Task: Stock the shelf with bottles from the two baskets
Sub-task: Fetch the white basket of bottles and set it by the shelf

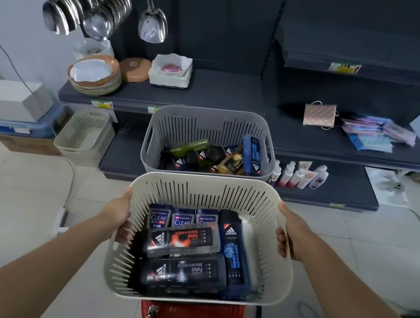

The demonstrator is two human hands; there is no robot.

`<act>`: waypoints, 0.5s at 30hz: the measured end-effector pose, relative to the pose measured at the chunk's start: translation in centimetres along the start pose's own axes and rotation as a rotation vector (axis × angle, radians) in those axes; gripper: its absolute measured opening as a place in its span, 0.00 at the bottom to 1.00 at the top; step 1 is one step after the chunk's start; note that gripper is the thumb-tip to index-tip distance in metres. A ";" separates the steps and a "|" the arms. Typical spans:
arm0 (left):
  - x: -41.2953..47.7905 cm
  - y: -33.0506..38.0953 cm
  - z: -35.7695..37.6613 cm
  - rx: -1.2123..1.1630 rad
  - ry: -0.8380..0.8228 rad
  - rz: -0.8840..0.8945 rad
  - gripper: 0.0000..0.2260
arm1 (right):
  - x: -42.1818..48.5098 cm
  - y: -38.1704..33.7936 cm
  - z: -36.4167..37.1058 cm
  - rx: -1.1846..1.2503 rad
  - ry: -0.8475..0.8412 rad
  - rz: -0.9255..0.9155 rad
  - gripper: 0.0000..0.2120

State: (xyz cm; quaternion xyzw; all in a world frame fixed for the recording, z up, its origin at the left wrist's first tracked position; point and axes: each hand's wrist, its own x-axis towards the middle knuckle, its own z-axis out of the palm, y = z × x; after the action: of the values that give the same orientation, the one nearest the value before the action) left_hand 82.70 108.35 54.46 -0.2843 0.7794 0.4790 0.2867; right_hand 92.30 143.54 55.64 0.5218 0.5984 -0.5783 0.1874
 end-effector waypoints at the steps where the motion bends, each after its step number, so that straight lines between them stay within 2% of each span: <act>1: 0.0 0.0 0.0 0.020 0.005 0.003 0.27 | 0.0 0.0 0.1 0.000 -0.003 -0.007 0.32; 9: -0.2 -0.2 -0.1 0.062 0.006 0.028 0.28 | 0.5 0.1 -0.4 0.009 -0.025 0.018 0.32; 13: -0.3 -0.2 -0.1 0.093 -0.032 0.032 0.34 | 0.7 0.3 -0.3 0.023 0.000 0.031 0.32; 15: -0.3 -0.2 -0.3 0.124 -0.048 0.039 0.31 | 0.6 0.4 -0.2 0.040 0.022 0.030 0.32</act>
State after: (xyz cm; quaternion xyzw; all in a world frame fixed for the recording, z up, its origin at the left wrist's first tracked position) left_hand 82.98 108.10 54.65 -0.2394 0.8059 0.4418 0.3130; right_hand 92.45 143.88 54.96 0.5406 0.5811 -0.5814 0.1789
